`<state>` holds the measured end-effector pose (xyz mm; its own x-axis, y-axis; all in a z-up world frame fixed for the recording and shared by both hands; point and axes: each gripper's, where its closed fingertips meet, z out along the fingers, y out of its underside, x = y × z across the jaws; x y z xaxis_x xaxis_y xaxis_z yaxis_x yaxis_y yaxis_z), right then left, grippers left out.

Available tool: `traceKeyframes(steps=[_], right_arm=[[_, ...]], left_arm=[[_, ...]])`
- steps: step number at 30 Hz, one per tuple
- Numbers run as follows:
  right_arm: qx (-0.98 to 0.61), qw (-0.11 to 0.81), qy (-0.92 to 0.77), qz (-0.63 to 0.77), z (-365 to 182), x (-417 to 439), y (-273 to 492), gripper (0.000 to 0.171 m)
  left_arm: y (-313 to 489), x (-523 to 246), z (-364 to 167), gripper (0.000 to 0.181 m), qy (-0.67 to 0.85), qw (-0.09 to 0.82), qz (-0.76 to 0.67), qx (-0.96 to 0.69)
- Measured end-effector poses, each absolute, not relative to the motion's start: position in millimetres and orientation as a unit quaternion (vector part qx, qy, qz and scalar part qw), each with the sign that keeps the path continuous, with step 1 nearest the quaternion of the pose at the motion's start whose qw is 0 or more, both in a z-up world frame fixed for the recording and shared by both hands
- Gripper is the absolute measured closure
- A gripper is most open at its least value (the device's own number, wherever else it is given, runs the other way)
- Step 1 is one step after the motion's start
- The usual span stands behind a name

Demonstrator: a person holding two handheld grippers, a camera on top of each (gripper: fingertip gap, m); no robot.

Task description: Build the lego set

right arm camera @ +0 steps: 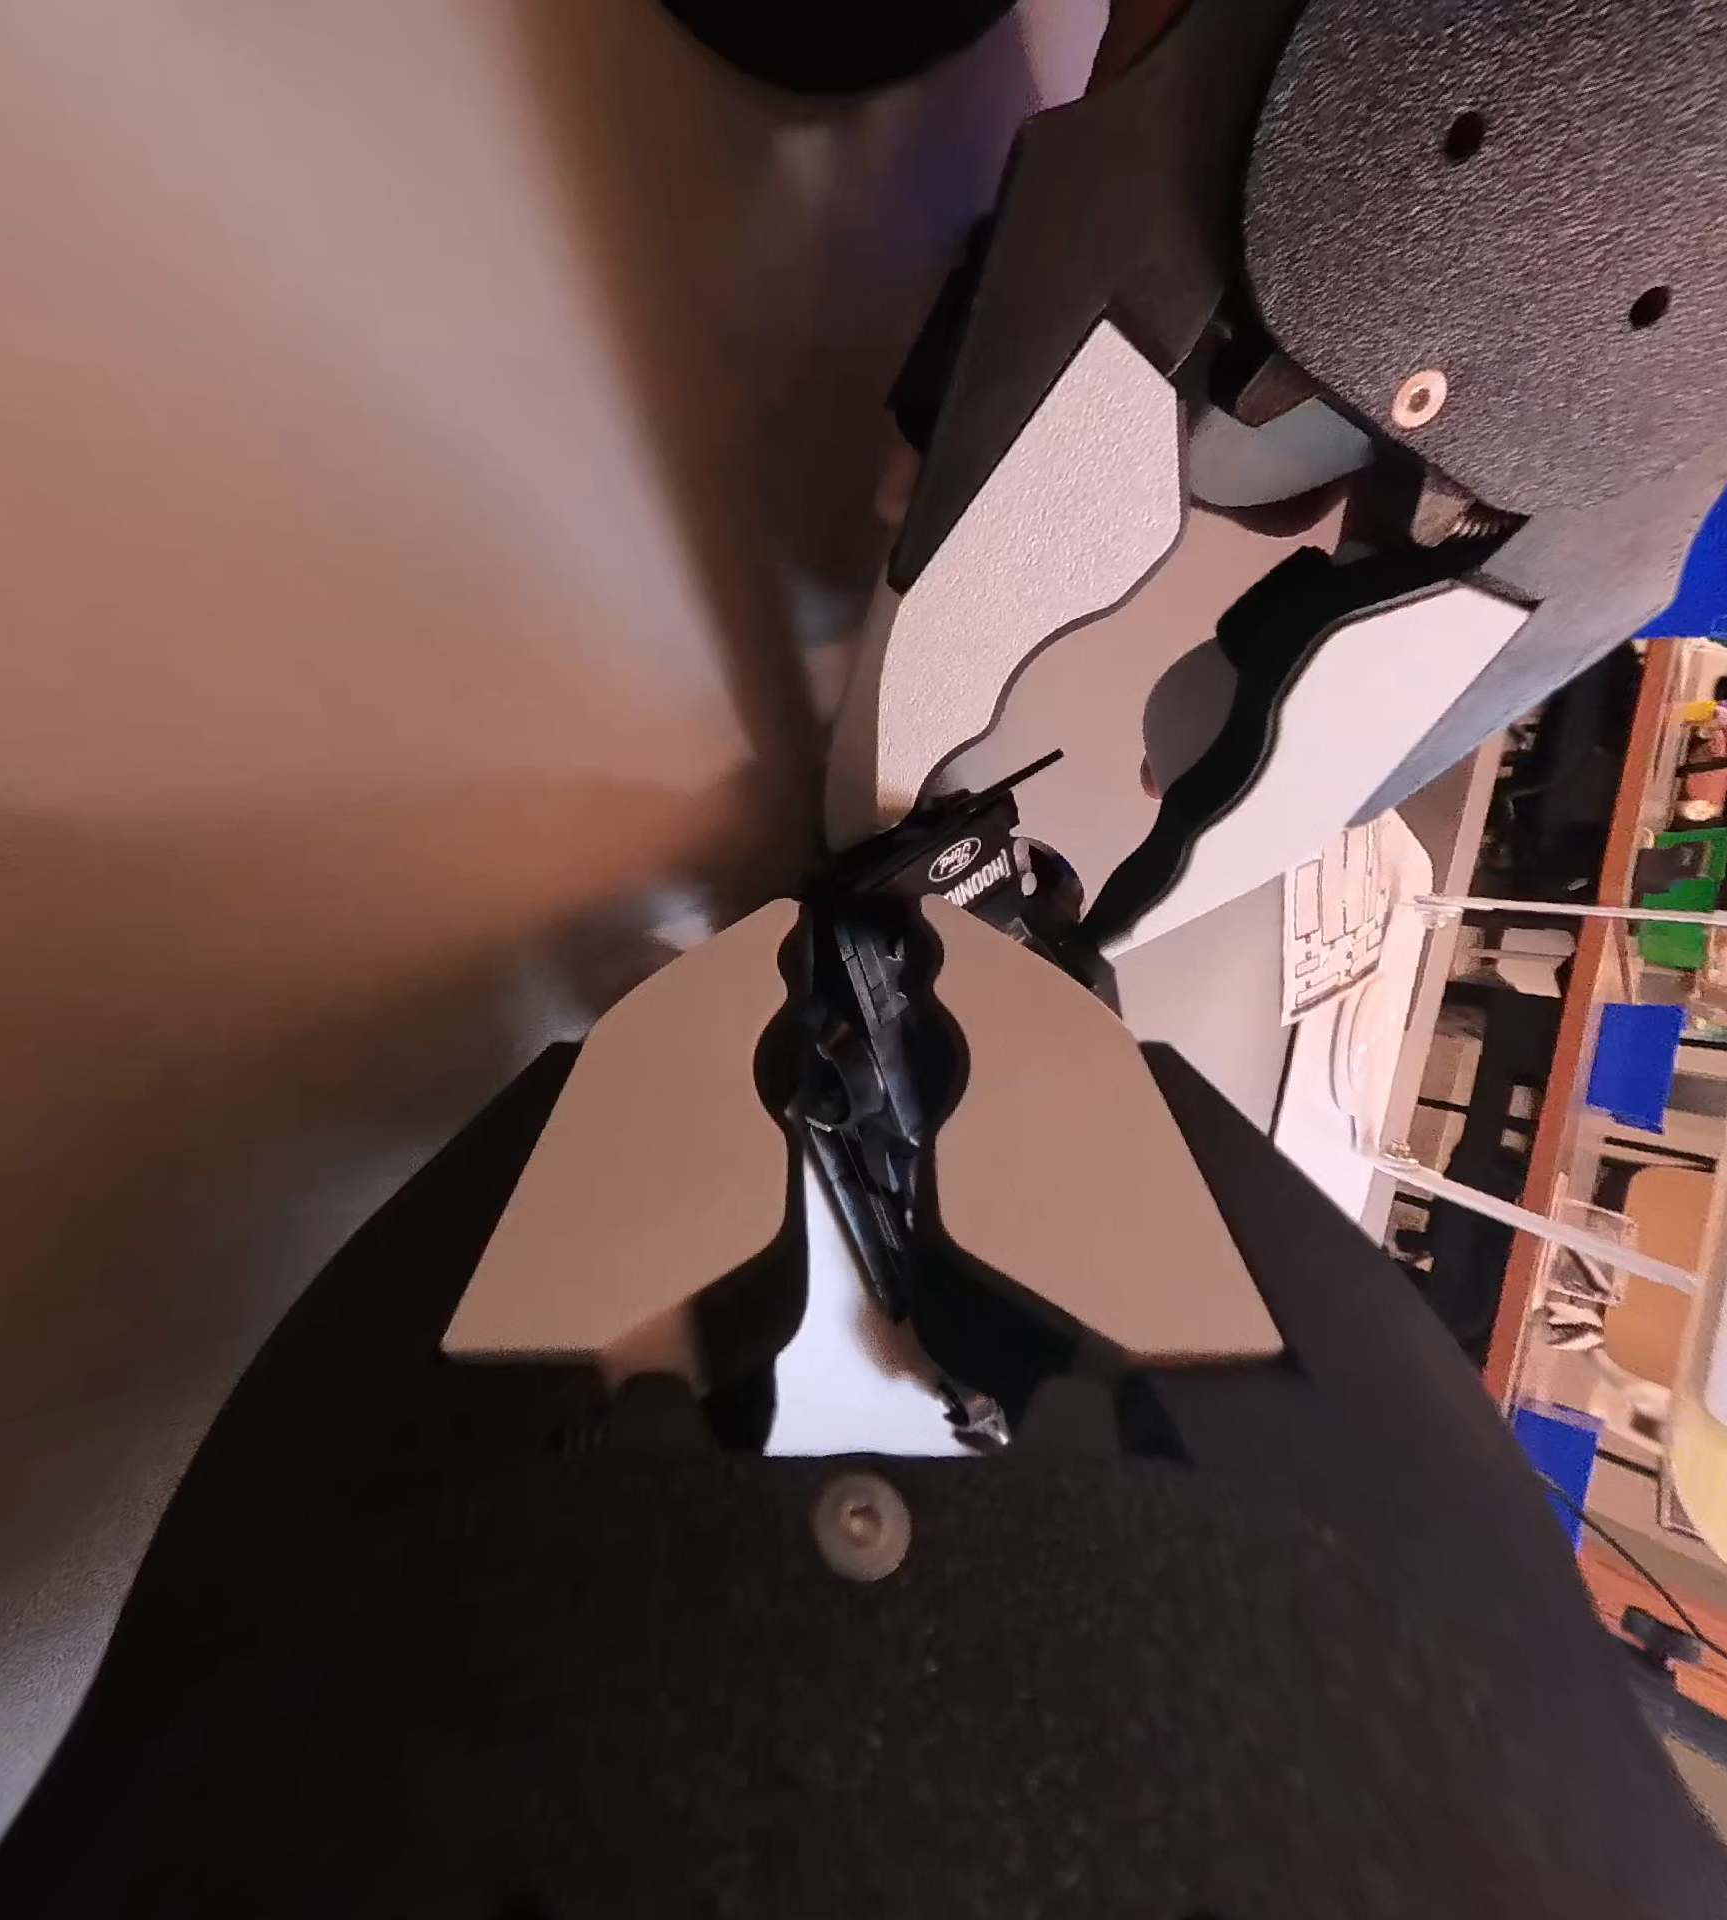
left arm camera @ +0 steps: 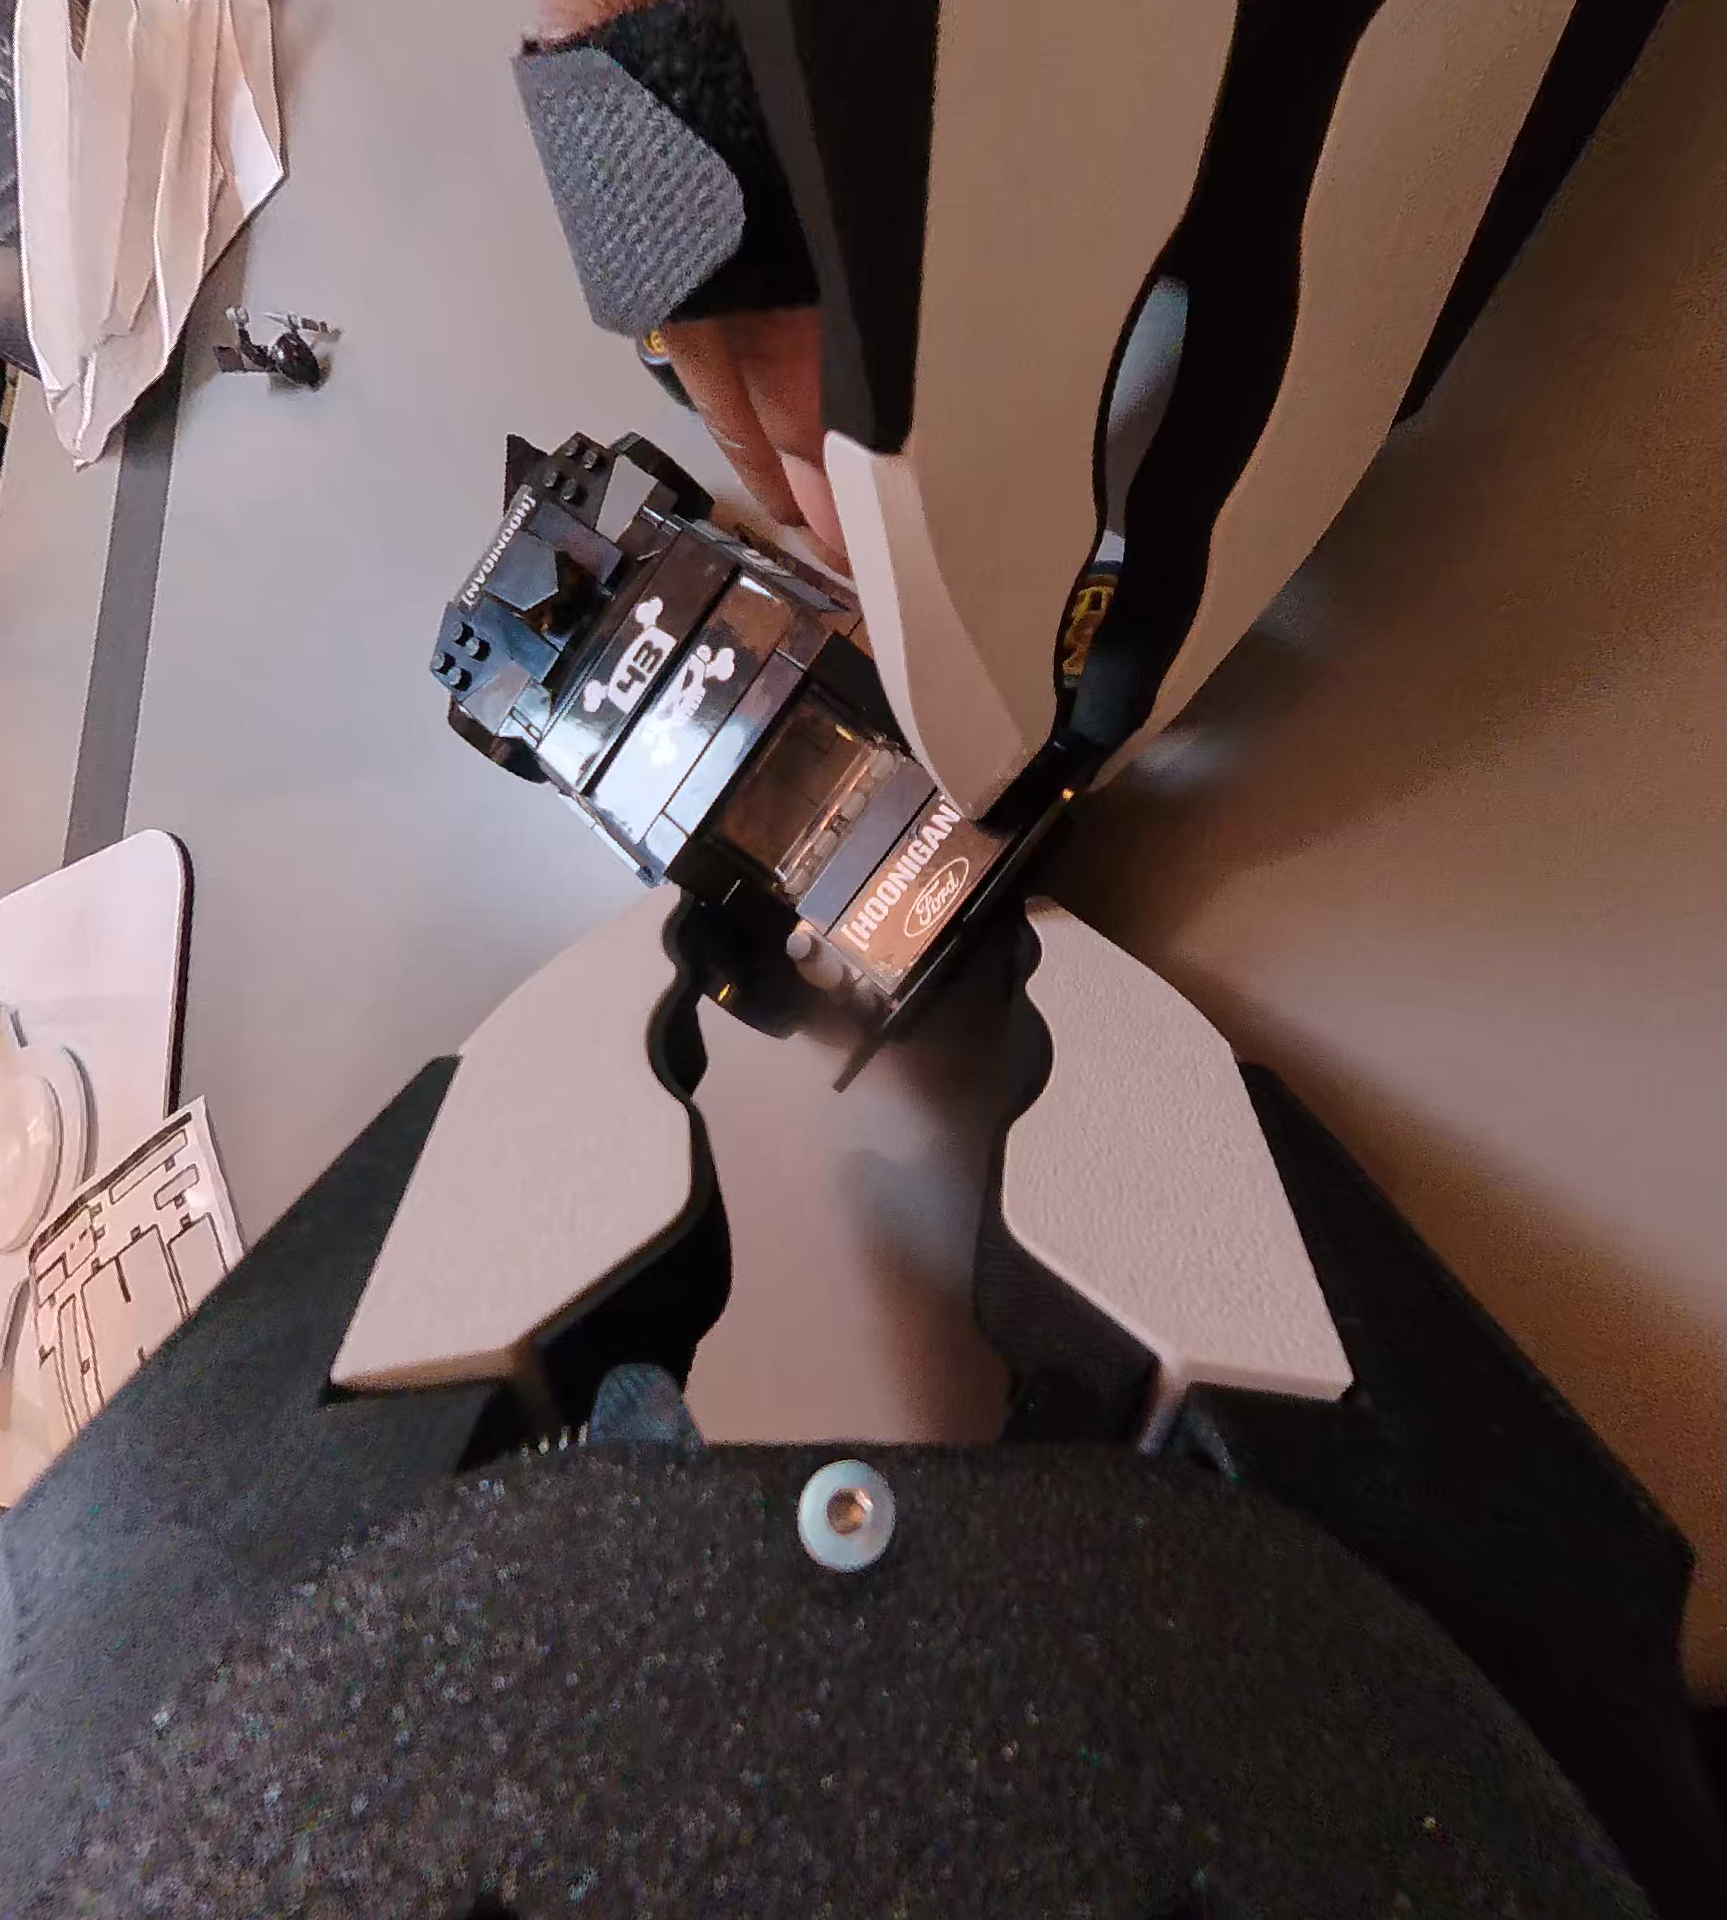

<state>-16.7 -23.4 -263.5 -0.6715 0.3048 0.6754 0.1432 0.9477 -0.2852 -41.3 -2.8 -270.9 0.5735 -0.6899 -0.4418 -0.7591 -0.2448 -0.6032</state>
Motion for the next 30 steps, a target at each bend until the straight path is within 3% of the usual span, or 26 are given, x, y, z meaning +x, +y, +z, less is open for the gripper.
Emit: traceKeyframes(steps=[7,17,24,28,30], right_arm=[[-0.138,0.383,-0.905,0.126,-259.7,-18.5,-24.6,0.156],[-0.150,0.527,-0.835,0.057,-267.2,-18.2,-13.4,0.146],[-0.171,0.567,-0.805,0.043,-262.8,-17.7,-4.4,0.154],[-0.171,0.558,-0.811,0.048,-262.6,-18.3,-1.8,0.154],[-0.164,0.557,-0.813,0.050,-262.5,-17.7,-2.4,0.155]], left_arm=[[-3.3,-44.2,-271.0,0.127,0.455,0.410,0.047,-0.789],[-2.4,-41.3,-271.0,0.126,0.450,0.421,0.037,-0.787],[-4.4,-36.9,-270.4,0.135,0.455,0.424,0.030,-0.782],[6.2,-49.5,-262.4,0.113,0.456,0.410,0.091,-0.785],[6.9,-45.3,-256.6,0.112,0.469,0.410,0.070,-0.779]])
